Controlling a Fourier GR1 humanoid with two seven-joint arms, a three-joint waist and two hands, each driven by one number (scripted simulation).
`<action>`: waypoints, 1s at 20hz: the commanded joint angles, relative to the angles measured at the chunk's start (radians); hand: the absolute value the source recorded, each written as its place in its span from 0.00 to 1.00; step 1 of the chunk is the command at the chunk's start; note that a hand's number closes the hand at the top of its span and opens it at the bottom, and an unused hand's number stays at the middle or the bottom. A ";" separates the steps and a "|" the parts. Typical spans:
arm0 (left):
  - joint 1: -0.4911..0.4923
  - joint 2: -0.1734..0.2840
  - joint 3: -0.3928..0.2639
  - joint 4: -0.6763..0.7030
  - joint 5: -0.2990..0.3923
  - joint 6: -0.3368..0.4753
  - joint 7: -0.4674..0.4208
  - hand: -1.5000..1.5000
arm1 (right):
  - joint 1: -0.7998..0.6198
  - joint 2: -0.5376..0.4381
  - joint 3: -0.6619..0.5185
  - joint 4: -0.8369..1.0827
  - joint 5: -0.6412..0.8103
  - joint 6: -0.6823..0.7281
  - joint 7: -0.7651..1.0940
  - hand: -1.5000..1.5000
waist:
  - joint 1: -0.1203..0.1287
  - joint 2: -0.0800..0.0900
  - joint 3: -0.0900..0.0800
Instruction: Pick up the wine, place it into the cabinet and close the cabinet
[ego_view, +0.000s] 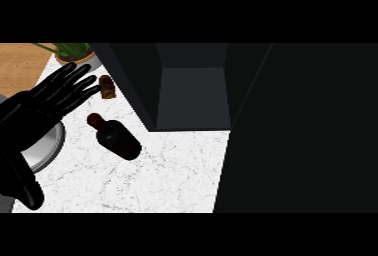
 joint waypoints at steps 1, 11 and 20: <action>-0.028 -0.029 0.011 0.124 -0.102 -0.056 -0.077 0.00 | -0.007 -0.055 -0.055 -0.196 0.036 0.008 0.117 0.00 | -0.001 0.003 0.000; 0.038 -0.095 0.021 0.262 -0.336 -0.137 -0.294 0.00 | -0.014 -0.087 0.054 -0.226 0.118 -0.061 0.123 0.00 | -0.007 0.000 -0.001; -0.023 -0.033 0.076 0.494 -0.465 -0.227 -0.462 0.00 | -0.028 -0.115 0.055 -0.208 0.126 -0.109 0.114 0.00 | -0.009 0.001 -0.001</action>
